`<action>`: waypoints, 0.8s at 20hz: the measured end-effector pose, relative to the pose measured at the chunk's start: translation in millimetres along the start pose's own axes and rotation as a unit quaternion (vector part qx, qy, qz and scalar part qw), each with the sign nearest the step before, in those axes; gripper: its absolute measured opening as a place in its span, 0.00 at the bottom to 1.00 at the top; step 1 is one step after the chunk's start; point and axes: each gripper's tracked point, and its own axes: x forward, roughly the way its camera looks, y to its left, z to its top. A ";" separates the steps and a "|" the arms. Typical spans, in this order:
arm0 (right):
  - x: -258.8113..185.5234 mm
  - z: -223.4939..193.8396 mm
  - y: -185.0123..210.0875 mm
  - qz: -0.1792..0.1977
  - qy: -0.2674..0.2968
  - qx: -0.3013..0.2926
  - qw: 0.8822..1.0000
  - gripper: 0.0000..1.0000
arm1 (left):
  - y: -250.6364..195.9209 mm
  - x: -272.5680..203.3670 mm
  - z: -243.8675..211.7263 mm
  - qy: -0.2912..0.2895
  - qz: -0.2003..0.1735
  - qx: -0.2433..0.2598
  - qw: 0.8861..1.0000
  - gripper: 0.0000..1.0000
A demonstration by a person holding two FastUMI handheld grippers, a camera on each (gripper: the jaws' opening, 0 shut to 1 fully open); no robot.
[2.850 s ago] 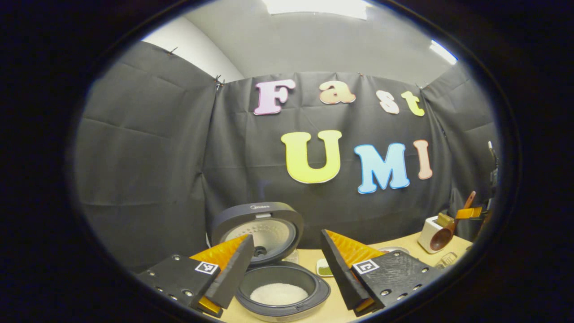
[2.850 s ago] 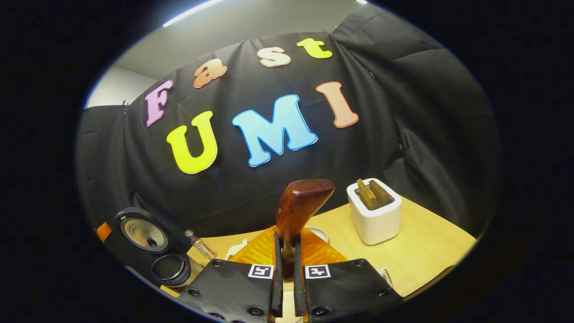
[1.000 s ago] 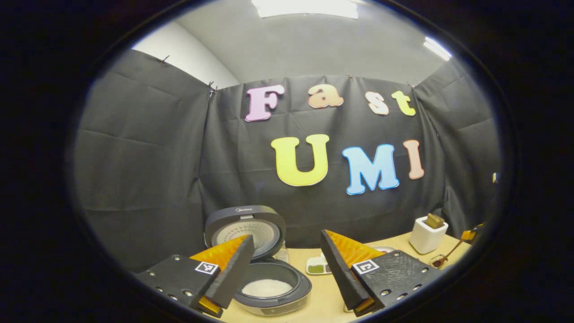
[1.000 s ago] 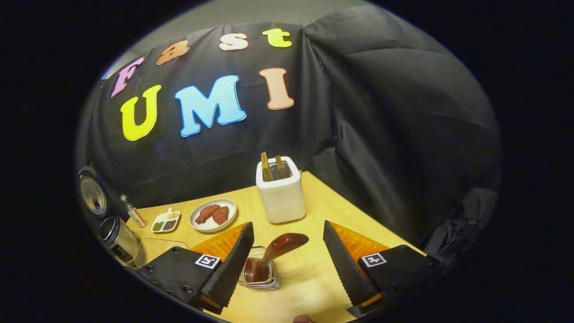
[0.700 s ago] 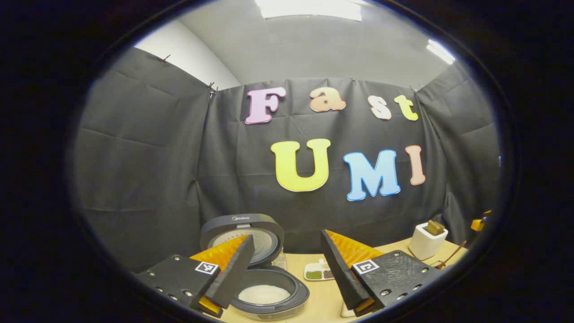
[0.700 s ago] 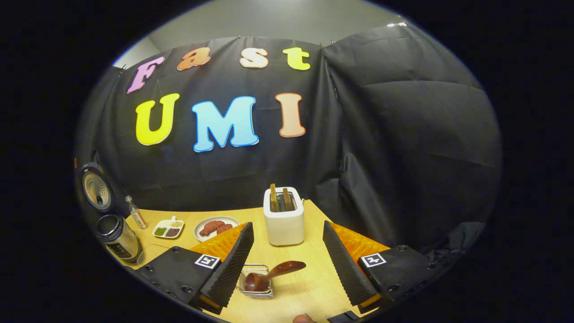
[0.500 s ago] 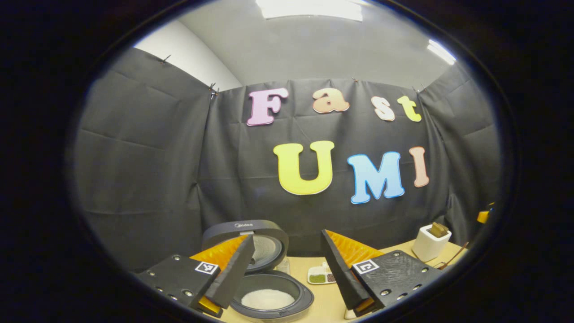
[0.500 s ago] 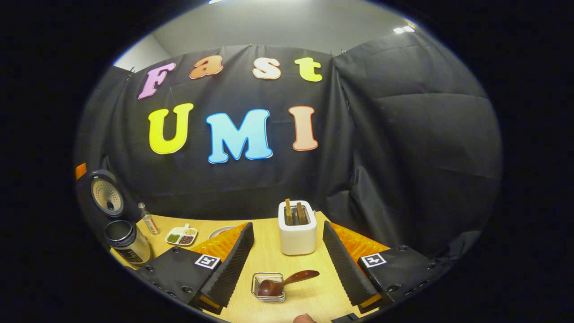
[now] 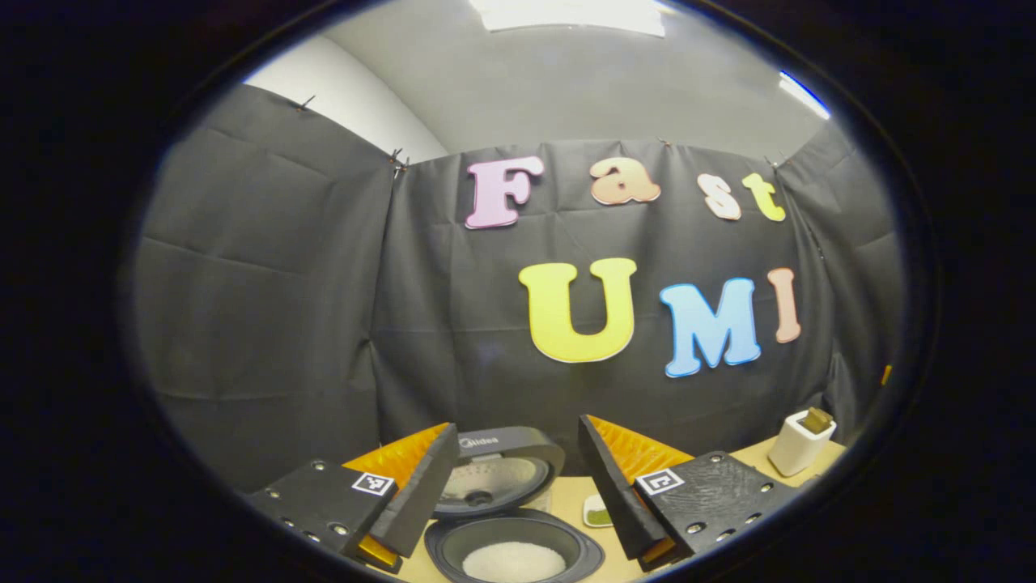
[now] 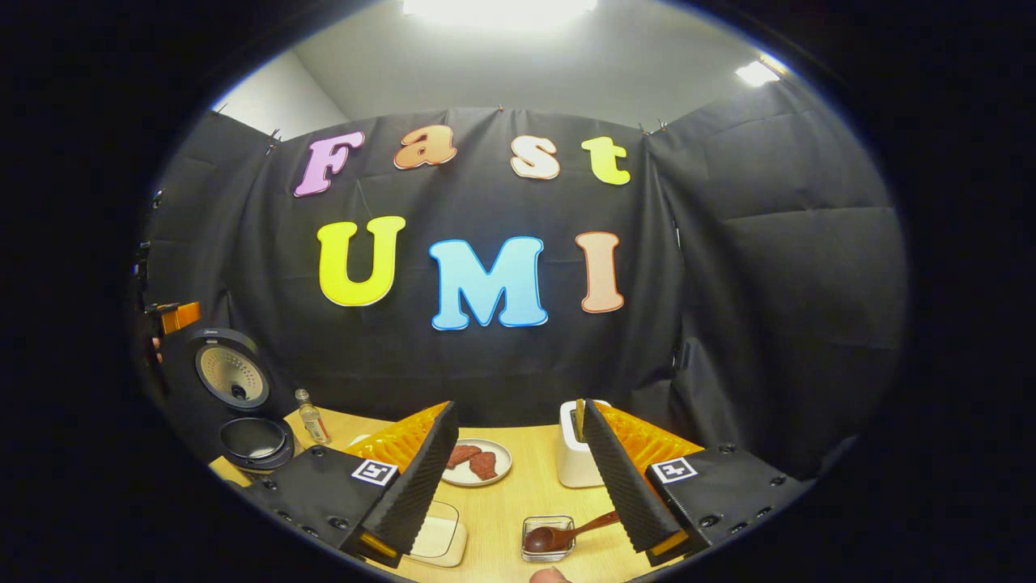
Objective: Close the left gripper, press the button to open the rice cooker; take a wooden spoon from the chopstick holder with the right hand, scoop a spoonful of rice and pour it into the rice cooker, then put the wooden spoon back into the chopstick holder.
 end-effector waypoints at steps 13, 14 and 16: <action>-3.7 -13.6 15.8 -0.046 0.011 0.012 0.999 0.98 | 53.1 125.3 -64.5 0.046 0.024 -0.019 0.999 0.90; -3.8 -12.9 16.3 -0.048 0.011 0.010 0.999 0.98 | 54.3 127.2 -73.3 0.055 0.024 -0.023 0.998 0.92; -7.7 -11.2 20.2 -0.046 0.011 0.003 0.999 0.98 | 53.8 130.9 -76.1 0.051 0.026 -0.023 0.998 0.93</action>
